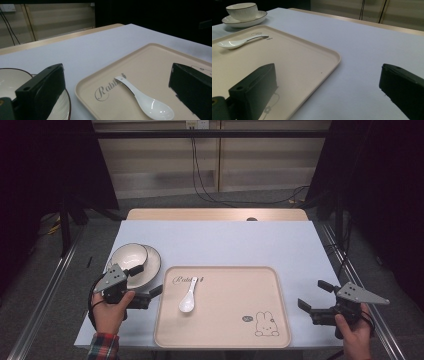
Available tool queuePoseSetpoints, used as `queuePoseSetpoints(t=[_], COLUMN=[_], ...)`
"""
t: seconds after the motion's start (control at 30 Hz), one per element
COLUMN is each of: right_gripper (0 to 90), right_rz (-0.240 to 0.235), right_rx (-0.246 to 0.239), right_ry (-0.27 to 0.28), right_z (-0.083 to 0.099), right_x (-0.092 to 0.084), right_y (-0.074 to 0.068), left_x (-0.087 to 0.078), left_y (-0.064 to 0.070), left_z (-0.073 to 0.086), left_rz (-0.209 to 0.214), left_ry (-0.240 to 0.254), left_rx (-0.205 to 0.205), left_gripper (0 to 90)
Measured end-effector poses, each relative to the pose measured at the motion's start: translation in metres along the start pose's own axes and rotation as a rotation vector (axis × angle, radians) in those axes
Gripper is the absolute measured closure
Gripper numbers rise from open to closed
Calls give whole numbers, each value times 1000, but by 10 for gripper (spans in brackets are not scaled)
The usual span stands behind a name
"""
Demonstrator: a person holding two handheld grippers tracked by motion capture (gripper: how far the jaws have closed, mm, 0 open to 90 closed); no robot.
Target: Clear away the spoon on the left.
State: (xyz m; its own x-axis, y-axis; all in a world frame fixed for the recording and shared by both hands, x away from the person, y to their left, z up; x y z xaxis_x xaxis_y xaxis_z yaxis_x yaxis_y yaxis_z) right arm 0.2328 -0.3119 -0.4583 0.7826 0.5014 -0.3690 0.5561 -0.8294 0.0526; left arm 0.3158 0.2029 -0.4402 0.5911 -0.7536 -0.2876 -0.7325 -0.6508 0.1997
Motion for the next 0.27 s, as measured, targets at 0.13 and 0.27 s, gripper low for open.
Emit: queuePoseSetpoints(t=[0.13,0.27], right_gripper=[10,10], right_rz=[2,1], right_rx=[-1,4], right_ry=[0,-6], right_z=[1,2], right_x=[1,2], right_y=[1,1], left_x=[-2,-2], left_y=[-1,-1], left_z=[1,2], left_rz=[-9,1], left_ry=[1,1], left_rx=[-9,-13], left_gripper=[9,11])
Point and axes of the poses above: each handheld gripper's, and its own axes: x roughly forward along the jaws, z roughly out of its underside, y roughly to its right, the point moved 5 cm from there along x, roughly forward along the jaws, and after that the axes turned 7 degrees about -x, right-handed, at the moved point
